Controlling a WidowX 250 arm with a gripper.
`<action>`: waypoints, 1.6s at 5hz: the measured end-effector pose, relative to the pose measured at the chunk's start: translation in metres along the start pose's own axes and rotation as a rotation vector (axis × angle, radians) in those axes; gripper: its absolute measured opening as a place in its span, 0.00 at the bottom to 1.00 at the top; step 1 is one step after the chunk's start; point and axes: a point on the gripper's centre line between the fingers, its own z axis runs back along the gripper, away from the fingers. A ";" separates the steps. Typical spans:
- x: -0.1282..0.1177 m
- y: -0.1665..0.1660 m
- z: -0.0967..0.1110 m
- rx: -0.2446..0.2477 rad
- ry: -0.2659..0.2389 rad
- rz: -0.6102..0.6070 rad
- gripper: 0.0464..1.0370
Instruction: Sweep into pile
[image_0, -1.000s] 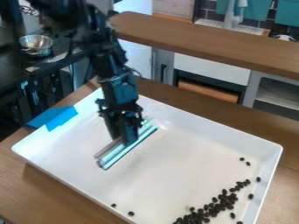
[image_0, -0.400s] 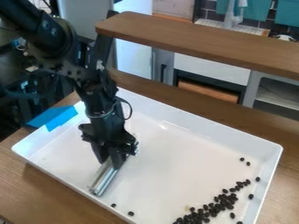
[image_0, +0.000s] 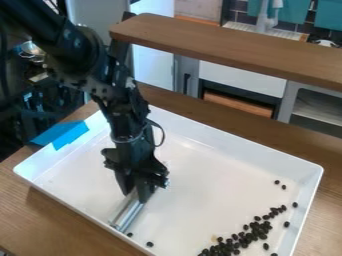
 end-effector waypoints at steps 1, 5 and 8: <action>-0.003 -0.015 -0.008 0.010 0.019 -0.007 0.31; -0.008 -0.081 -0.017 -0.016 0.052 -0.014 0.31; -0.009 -0.133 -0.020 -0.049 0.124 -0.048 0.31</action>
